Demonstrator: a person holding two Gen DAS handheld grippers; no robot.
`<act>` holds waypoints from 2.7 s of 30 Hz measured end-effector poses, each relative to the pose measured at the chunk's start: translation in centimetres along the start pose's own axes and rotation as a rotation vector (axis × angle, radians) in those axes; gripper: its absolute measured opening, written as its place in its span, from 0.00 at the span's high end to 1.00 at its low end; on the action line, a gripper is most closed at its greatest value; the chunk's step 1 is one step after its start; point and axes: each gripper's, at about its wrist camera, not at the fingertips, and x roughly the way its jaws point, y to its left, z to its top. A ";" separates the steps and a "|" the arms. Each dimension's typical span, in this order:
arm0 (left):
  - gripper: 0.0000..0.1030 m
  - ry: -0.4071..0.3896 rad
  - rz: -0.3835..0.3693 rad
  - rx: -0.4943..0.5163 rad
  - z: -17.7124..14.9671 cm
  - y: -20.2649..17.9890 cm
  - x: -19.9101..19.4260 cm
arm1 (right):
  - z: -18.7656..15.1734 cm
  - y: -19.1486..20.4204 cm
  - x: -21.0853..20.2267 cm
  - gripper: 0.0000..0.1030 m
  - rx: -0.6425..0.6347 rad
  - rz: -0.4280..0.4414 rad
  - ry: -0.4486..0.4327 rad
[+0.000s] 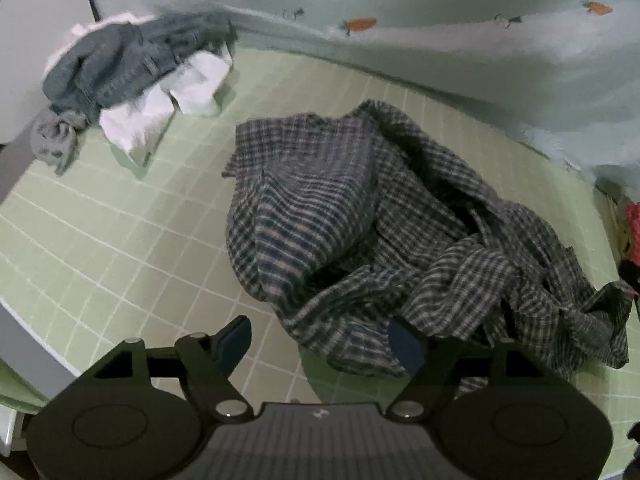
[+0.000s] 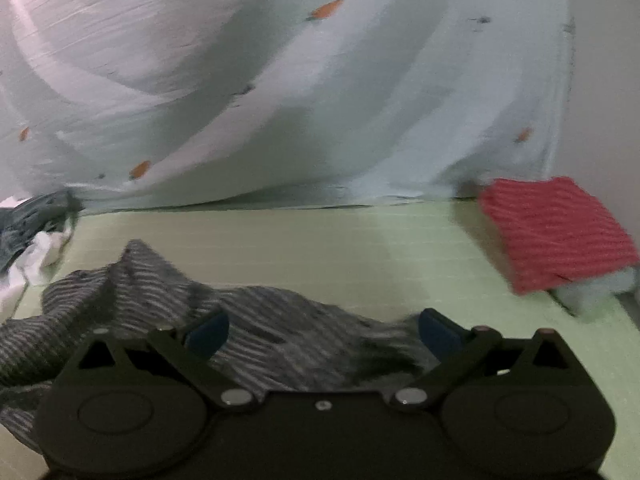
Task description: Fold clothes
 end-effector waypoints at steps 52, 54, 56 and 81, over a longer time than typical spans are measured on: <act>0.32 0.116 -0.337 0.261 9.7 -8.1 10.4 | 3.6 -3.4 12.0 0.11 0.223 -0.152 0.278; 0.24 0.105 -0.357 0.304 9.3 -9.6 9.9 | 3.0 -3.2 11.7 0.09 0.227 -0.134 0.284; 0.18 0.094 -0.350 0.353 9.2 -11.1 9.8 | 2.7 -3.2 11.5 0.05 0.222 -0.114 0.284; 0.94 0.026 -0.106 0.214 6.3 -3.0 6.8 | -1.6 -1.1 11.2 0.85 0.278 0.052 0.445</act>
